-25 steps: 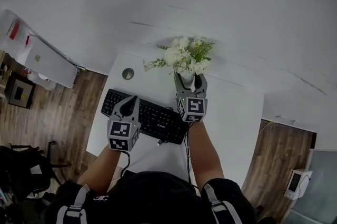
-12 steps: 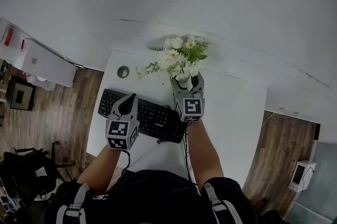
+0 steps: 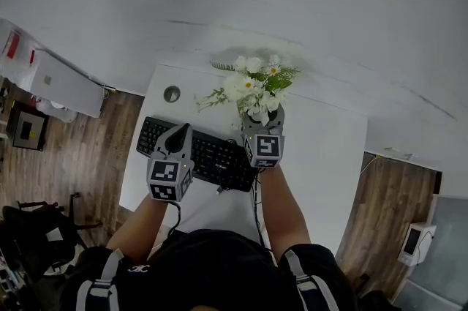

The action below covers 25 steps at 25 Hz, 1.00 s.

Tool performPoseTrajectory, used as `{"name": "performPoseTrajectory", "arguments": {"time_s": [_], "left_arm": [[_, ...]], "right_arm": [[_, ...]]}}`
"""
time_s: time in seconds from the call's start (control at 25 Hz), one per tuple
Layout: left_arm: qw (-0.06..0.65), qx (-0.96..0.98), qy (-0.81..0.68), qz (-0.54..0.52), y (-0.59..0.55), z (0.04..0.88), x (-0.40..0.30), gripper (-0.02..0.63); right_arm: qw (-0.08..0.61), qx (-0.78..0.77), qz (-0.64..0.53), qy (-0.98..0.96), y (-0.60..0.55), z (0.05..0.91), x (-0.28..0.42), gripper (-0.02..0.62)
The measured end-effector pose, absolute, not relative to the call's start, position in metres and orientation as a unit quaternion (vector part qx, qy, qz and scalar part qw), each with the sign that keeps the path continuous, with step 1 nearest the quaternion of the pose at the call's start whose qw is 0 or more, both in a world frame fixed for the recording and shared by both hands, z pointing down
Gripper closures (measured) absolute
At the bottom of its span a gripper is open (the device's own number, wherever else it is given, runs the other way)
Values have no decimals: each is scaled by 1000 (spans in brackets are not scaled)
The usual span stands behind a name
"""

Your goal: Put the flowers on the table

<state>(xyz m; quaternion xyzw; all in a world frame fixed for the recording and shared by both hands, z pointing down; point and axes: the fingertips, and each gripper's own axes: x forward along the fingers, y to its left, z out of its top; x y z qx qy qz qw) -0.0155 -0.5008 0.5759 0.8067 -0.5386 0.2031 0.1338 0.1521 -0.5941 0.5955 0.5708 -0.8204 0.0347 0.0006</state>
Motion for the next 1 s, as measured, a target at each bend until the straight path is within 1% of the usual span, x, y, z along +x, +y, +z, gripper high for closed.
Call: {"name": "performPoseTrajectory", "arguments": {"time_s": [0.12,0.28,0.64,1.0], "left_arm": [[134,805,-540,203,-495,574,-18,604],[133,806,-540,201,-490,571,-19,604],[133,812,-533,199,-488,570,-12,604],[135,815,-528,195,-484,570,-11,604]], "right_arm": [[11,571,35,-820,-592,597,152,259],[20,574,39,-818,-589,599,155,225],[29,572,42,-819,-580,600,156,222],[22,580,49,-813,-570,597,162,222]]}}
